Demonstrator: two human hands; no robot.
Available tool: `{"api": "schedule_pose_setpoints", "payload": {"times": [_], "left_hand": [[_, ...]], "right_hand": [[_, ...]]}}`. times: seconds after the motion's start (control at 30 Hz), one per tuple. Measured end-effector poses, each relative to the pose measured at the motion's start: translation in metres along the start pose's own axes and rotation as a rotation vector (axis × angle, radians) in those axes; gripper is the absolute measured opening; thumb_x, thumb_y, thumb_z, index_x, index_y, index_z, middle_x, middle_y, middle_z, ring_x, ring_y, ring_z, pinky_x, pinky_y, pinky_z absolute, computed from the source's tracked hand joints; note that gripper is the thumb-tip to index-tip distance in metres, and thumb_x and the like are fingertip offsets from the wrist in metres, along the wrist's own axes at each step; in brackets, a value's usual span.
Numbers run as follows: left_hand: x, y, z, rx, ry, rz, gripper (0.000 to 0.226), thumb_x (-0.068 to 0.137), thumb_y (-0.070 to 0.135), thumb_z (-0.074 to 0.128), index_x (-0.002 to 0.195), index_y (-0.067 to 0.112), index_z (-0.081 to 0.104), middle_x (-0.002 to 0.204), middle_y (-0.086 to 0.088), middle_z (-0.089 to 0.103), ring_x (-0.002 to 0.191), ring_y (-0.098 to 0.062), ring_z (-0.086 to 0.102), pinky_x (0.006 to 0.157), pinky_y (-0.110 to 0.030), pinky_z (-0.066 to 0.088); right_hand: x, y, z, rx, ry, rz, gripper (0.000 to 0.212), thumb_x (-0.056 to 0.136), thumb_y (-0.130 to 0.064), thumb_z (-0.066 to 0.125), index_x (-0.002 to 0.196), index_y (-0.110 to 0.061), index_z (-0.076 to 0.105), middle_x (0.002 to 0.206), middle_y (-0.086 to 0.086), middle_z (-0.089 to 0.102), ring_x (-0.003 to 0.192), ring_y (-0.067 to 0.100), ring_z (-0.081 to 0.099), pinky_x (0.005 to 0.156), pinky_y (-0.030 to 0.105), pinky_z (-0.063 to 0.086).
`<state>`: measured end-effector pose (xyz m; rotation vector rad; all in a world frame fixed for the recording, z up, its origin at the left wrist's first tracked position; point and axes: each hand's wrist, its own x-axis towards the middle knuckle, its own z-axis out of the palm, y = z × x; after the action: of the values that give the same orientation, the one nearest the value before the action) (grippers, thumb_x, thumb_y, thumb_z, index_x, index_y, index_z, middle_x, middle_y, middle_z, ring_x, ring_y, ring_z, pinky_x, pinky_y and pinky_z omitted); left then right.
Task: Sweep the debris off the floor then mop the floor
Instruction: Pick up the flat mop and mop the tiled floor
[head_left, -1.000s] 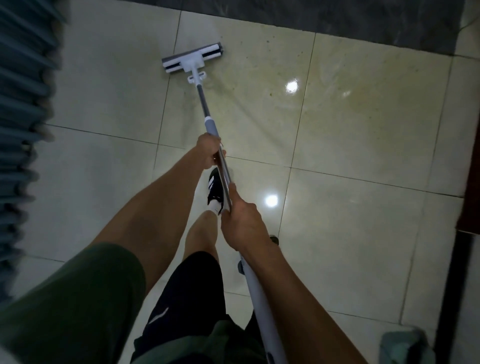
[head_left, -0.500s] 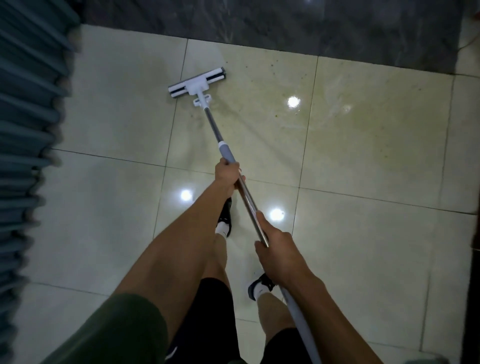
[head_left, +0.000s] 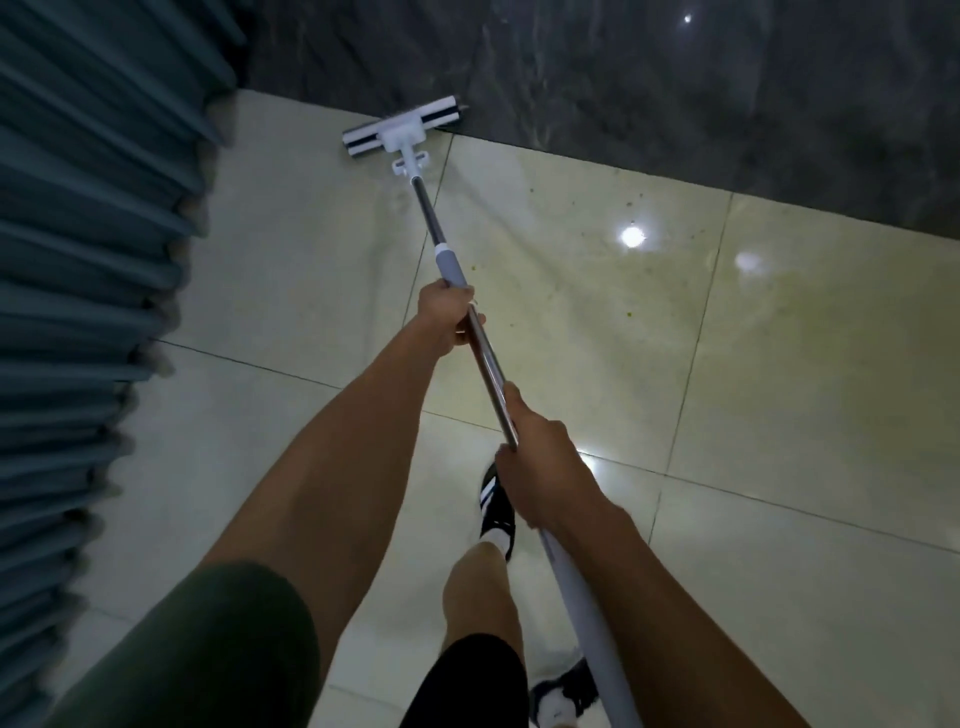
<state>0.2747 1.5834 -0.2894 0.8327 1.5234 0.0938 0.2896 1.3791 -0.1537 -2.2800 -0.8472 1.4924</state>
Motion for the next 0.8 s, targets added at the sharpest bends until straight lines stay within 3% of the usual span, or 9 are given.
{"api": "schedule_pose_setpoints", "payload": {"times": [0.17, 0.3, 0.43, 0.53, 0.67, 0.8], "left_hand": [[0.006, 0.02, -0.008, -0.013, -0.034, -0.019, 0.013, 0.101, 0.011, 0.057, 0.113, 0.006, 0.055, 0.084, -0.011, 0.06, 0.067, -0.025, 0.064, 0.06, -0.039, 0.054], [-0.015, 0.003, -0.007, -0.023, -0.019, -0.039, 0.014, 0.099, 0.011, 0.058, 0.113, 0.006, 0.057, 0.084, -0.01, 0.06, 0.067, -0.024, 0.064, 0.059, -0.038, 0.053], [-0.044, -0.024, -0.004, -0.035, -0.008, -0.057, 0.012, 0.099, 0.011, 0.059, 0.109, 0.004, 0.058, 0.085, -0.012, 0.063, 0.069, -0.026, 0.066, 0.061, -0.038, 0.054], [-0.072, -0.056, 0.005, -0.03, 0.015, -0.071, 0.015, 0.098, 0.01, 0.06, 0.11, 0.001, 0.059, 0.088, -0.014, 0.065, 0.068, -0.026, 0.068, 0.06, -0.039, 0.055], [-0.12, -0.117, 0.024, -0.059, 0.026, -0.082, 0.015, 0.098, 0.009, 0.06, 0.11, 0.0, 0.058, 0.084, -0.013, 0.063, 0.067, -0.026, 0.066, 0.058, -0.039, 0.054], [-0.179, -0.188, 0.046, -0.089, 0.029, -0.104, 0.014, 0.098, 0.008, 0.06, 0.108, -0.001, 0.056, 0.082, -0.014, 0.061, 0.064, -0.026, 0.066, 0.054, -0.036, 0.054]], "right_hand": [[0.014, -0.017, -0.011, -0.042, -0.016, 0.022, 0.075, 0.095, -0.008, 0.045, 0.157, -0.032, 0.01, 0.091, 0.007, 0.058, 0.069, 0.019, 0.061, 0.058, 0.032, 0.052], [-0.011, -0.009, -0.006, -0.022, -0.054, 0.029, 0.075, 0.096, -0.008, 0.045, 0.157, -0.031, 0.01, 0.092, 0.005, 0.056, 0.068, 0.016, 0.057, 0.055, 0.025, 0.044], [-0.04, 0.017, -0.004, 0.018, -0.044, -0.014, 0.07, 0.096, -0.009, 0.046, 0.155, -0.031, 0.017, 0.089, 0.003, 0.056, 0.069, 0.015, 0.058, 0.059, 0.027, 0.046], [-0.071, 0.049, 0.002, -0.002, -0.035, -0.033, 0.067, 0.096, -0.011, 0.046, 0.154, -0.032, 0.019, 0.087, 0.002, 0.059, 0.069, 0.014, 0.06, 0.057, 0.026, 0.049], [-0.124, 0.105, 0.017, -0.004, -0.019, -0.053, 0.066, 0.098, -0.017, 0.049, 0.155, -0.035, 0.019, 0.109, 0.008, 0.063, 0.084, 0.019, 0.063, 0.075, 0.03, 0.056], [-0.194, 0.165, 0.021, -0.027, -0.077, -0.073, 0.067, 0.098, -0.015, 0.047, 0.154, -0.038, 0.019, 0.106, 0.009, 0.065, 0.084, 0.022, 0.065, 0.076, 0.033, 0.058]]}}
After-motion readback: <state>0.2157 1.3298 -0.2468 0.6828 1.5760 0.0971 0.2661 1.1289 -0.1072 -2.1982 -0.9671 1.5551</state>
